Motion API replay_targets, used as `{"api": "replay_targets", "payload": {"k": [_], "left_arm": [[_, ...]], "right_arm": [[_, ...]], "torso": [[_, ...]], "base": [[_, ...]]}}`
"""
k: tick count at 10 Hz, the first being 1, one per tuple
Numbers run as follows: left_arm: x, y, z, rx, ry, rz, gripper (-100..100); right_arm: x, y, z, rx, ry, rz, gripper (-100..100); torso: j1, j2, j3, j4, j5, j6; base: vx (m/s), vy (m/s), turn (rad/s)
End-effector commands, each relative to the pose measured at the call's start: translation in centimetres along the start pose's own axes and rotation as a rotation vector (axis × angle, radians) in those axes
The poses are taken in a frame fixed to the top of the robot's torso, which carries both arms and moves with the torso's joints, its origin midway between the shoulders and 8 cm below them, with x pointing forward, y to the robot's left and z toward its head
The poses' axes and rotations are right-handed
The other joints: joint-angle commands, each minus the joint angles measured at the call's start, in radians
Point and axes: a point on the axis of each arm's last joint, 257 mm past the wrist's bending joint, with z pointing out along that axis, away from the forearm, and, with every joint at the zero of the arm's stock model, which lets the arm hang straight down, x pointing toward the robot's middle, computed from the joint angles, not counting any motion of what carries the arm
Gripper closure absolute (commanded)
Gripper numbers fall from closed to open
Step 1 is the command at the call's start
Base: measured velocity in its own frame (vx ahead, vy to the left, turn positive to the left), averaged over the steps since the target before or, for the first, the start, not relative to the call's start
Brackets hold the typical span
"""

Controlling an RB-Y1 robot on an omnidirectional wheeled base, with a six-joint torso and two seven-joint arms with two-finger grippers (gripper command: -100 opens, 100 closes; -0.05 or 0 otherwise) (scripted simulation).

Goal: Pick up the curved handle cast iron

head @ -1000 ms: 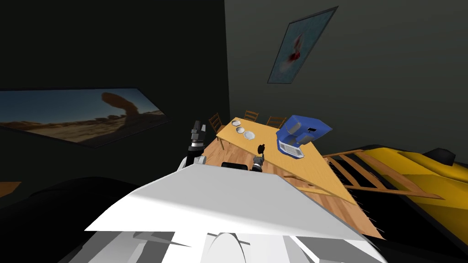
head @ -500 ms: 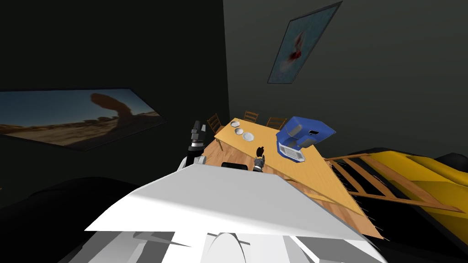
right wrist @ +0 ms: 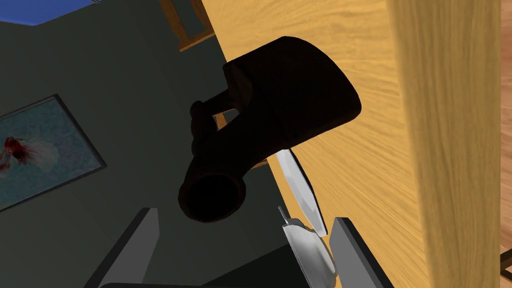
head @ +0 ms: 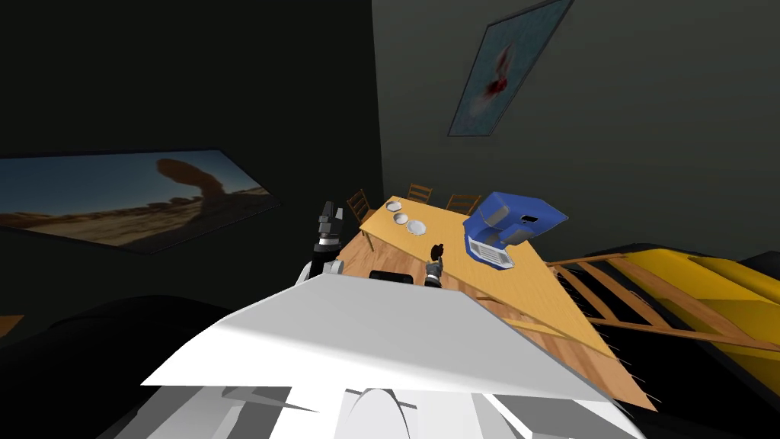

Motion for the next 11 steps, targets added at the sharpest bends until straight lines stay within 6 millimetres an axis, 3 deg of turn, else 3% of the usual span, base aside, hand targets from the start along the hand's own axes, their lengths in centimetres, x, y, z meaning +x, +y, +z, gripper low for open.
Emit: {"api": "replay_targets", "payload": {"k": [1,3,4,8,9,11], "left_arm": [[0.0,0.0,0.0,0.000,0.000,0.000,0],[0.0,0.0,0.0,0.000,0.000,0.000,0],[0.0,0.0,0.0,0.000,0.000,0.000,0],[0.0,0.0,0.0,0.000,0.000,0.000,0],[0.0,0.0,0.0,0.000,0.000,0.000,0],[0.0,0.0,0.0,0.000,0.000,0.000,0]], "right_arm": [[0.5,0.0,0.7,-0.005,-0.002,0.007,-100],[2.1,-0.8,3.0,-0.017,-0.008,-0.001,-100],[2.1,-0.9,3.2,-0.015,-0.008,0.006,-100],[5.1,-4.0,7.6,0.000,0.000,-0.001,-100],[5.1,-4.0,7.6,0.000,0.000,-0.001,-100],[7.0,-7.2,10.7,0.029,0.014,-0.016,-100]], "torso": [[0.000,0.000,0.000,0.000,0.000,0.000],[-0.003,0.000,0.000,0.000,-0.001,0.000],[-0.001,0.001,0.000,0.000,0.000,0.000],[-0.001,0.001,0.001,0.000,0.000,0.000],[-0.001,0.000,0.000,0.000,0.000,0.000],[-0.003,0.000,0.000,0.000,-0.001,0.000]], "base": [[-0.025,0.082,-0.009],[-0.042,0.088,-0.009],[-0.028,0.085,-0.011],[-0.040,0.098,-0.009],[-0.015,0.067,-0.006],[-0.042,0.090,-0.009]]}}
